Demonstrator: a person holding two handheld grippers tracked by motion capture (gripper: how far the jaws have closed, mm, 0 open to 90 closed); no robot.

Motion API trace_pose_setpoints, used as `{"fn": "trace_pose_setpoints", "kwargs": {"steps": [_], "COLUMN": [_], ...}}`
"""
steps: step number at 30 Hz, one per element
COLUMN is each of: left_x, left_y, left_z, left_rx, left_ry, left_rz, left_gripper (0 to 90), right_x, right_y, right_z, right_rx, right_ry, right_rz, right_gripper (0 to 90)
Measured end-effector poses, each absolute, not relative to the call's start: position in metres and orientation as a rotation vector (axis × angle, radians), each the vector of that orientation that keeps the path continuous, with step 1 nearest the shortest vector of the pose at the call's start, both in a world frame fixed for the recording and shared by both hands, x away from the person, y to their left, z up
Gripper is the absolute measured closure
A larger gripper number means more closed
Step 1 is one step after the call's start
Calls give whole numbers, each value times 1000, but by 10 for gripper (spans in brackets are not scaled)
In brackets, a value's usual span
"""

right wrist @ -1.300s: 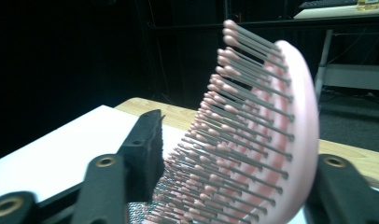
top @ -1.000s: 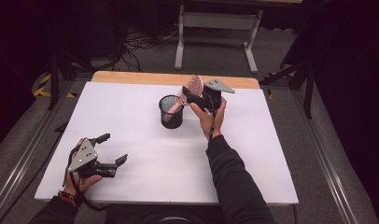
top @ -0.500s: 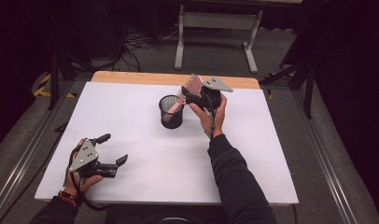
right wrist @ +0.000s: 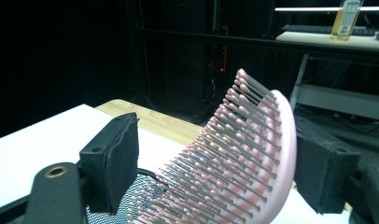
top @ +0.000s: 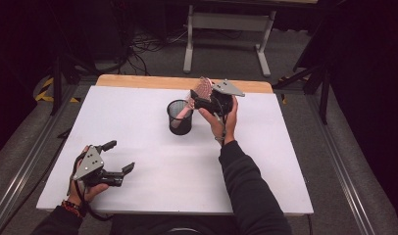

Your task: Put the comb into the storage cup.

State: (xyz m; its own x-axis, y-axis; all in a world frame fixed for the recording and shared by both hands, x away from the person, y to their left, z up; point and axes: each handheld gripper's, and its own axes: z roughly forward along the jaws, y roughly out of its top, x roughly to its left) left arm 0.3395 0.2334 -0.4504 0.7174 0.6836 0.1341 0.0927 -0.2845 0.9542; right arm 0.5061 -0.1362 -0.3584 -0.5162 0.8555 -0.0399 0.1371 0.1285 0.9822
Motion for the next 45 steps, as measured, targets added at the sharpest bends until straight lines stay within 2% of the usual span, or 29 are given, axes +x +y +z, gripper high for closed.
{"fn": "trace_pose_setpoints", "kwargs": {"steps": [5, 13, 15, 28, 45], "left_x": [339, 340, 340, 340, 339], "left_y": [233, 233, 233, 236, 236], "left_z": [-450, -451, -450, -449, -449], "left_rx": [1793, 1794, 1792, 1781, 1786], "left_ry": [608, 606, 607, 619, 614], "left_rz": [649, 648, 647, 650, 646], "left_gripper": [76, 76, 75, 75, 75], "right_x": [504, 502, 500, 497, 484], "right_y": [-132, -130, -129, -130, -128], "right_z": [-356, -354, -352, -345, -333], "right_rx": [936, 922, 918, 876, 797], "right_ry": [1777, 1759, 1755, 1769, 1797], "right_rz": [1418, 1408, 1391, 1436, 1371], "right_gripper": [137, 93, 58, 5, 16]}}
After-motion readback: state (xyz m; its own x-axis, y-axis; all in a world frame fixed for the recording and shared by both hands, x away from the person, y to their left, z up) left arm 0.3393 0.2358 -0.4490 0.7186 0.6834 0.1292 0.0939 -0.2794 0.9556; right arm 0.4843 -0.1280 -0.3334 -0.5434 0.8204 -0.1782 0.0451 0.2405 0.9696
